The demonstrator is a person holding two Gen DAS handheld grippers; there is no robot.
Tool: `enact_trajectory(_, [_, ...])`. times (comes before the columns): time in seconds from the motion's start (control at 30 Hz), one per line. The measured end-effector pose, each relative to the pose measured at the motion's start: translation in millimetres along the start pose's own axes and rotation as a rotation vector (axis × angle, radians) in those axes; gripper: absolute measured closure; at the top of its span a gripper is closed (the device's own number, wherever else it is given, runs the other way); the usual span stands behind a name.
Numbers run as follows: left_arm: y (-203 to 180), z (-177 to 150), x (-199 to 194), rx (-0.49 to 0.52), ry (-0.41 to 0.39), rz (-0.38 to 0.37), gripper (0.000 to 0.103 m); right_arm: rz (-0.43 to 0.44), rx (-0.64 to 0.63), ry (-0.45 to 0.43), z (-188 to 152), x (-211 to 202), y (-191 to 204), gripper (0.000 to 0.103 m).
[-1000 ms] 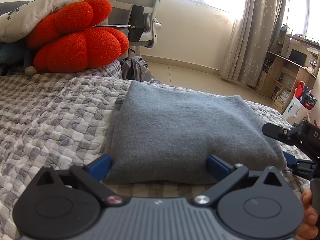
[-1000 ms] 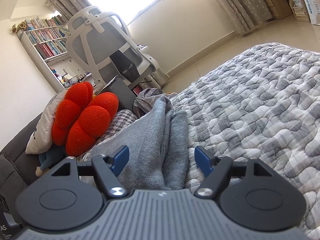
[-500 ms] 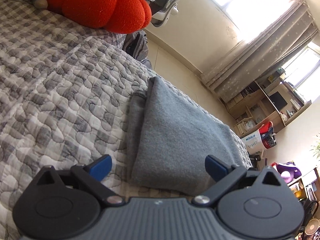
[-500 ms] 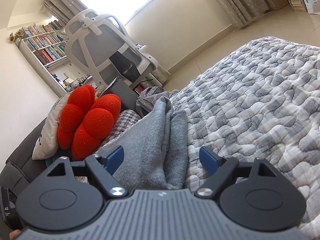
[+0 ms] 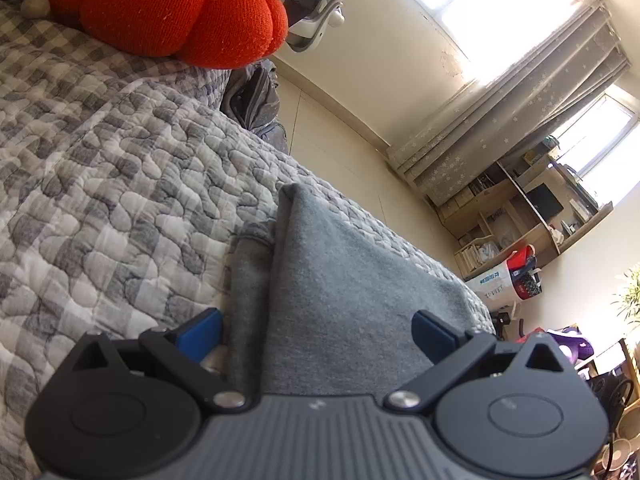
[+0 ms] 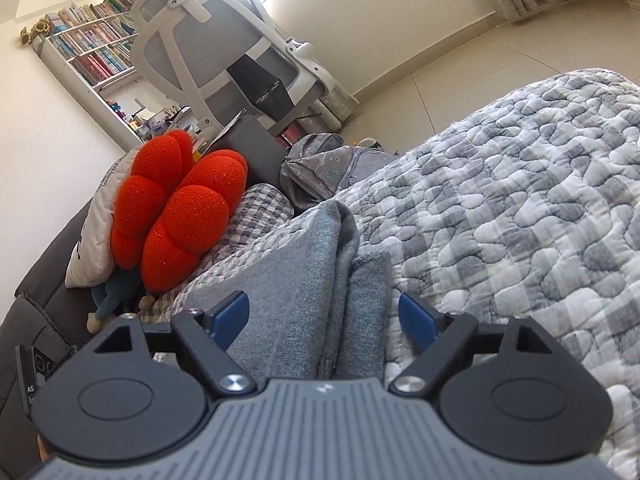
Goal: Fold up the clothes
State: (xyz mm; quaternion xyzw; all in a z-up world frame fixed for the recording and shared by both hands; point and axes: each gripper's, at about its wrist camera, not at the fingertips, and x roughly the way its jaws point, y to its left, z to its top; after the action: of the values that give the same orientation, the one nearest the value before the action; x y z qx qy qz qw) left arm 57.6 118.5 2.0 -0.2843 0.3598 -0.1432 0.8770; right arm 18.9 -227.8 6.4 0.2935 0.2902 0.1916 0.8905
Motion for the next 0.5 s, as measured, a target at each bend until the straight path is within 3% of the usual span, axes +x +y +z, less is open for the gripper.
enact_trajectory(0.1, [-11, -3, 3, 0.055, -0.015, 0.038, 0.003, -0.018, -0.021, -0.027, -7, -2, 2, 0.026])
enact_trajectory(0.17, [-18, -5, 6, 0.088, -0.024, 0.059, 0.006, -0.018, -0.022, -0.017, -8, -2, 1, 0.043])
enact_trajectory(0.27, [-21, -8, 5, 0.154, -0.028, 0.071, 0.020, -0.016, -0.022, -0.005, -10, -1, 0, 0.061])
enact_trajectory(0.33, [-17, -9, 1, 0.160, -0.038, 0.075, 0.044, -0.013, -0.026, -0.013, -11, -4, 1, 0.074])
enact_trajectory(0.43, [-5, -6, -7, 0.097, -0.043, 0.028, 0.068, -0.035, -0.072, -0.046, -13, -7, 9, 0.077])
enact_trajectory(0.5, [-1, -4, -10, 0.052, -0.054, -0.006, 0.074, -0.059, -0.128, -0.065, -15, -7, 17, 0.077])
